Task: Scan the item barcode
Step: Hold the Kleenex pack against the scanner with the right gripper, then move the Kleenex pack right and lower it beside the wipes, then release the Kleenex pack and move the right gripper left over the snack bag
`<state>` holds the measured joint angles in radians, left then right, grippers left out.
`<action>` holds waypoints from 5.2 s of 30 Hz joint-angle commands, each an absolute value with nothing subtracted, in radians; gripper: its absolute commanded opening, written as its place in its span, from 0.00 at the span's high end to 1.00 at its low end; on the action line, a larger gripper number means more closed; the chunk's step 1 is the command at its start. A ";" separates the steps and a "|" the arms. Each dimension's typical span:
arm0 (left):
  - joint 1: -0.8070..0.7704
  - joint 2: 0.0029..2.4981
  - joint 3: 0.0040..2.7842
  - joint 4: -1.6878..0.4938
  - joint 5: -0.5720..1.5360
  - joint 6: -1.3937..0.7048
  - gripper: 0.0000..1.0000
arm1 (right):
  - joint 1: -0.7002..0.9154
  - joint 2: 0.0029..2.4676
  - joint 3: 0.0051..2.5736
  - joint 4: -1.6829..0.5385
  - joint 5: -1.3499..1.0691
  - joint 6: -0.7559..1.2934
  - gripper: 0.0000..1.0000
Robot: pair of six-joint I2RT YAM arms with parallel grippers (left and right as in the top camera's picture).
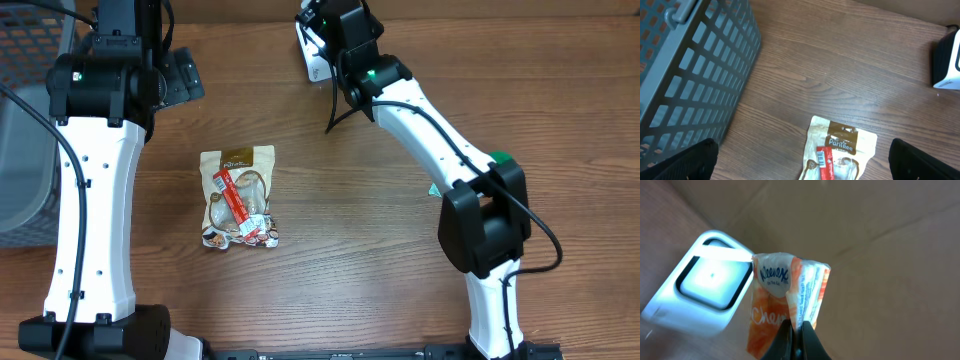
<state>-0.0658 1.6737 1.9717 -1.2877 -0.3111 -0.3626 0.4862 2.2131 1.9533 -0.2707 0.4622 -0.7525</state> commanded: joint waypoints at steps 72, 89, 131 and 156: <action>-0.072 1.667 1.980 -1.286 -0.321 -0.351 0.00 | 0.334 1.805 1.927 -1.390 0.029 0.113 0.96; -0.072 1.667 1.980 -1.286 -0.321 -0.351 0.00 | 0.155 1.806 1.354 -1.092 0.081 0.116 0.86; -0.072 1.667 1.980 -1.286 -0.321 -0.351 0.00 | 0.762 1.820 1.401 -0.695 -0.066 0.427 0.06; -0.072 1.667 1.980 -1.286 -0.321 -0.351 0.00 | 0.893 1.966 1.400 -0.479 -0.155 0.364 0.59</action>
